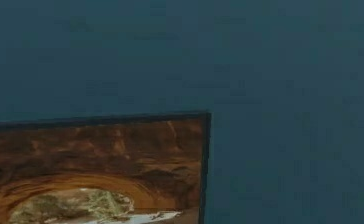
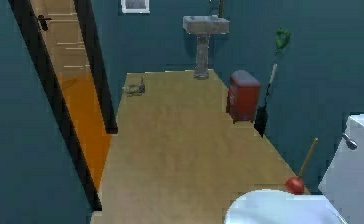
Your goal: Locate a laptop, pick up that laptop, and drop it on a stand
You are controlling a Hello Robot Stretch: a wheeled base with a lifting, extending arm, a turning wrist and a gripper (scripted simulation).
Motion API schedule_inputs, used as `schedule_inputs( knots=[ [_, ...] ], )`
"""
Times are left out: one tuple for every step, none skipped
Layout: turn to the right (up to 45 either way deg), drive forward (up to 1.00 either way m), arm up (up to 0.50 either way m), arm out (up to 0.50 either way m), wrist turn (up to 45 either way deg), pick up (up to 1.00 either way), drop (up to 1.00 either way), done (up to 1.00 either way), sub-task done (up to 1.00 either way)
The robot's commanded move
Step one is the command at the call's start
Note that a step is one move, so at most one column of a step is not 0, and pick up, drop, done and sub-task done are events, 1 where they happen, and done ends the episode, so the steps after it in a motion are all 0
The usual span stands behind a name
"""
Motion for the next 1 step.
schedule_inputs(
  knots=[
    [45.0, 0.0, 0.0, 0.0, 0.0, 0.0, 0.0, 0.0, 0.0]
  ],
)
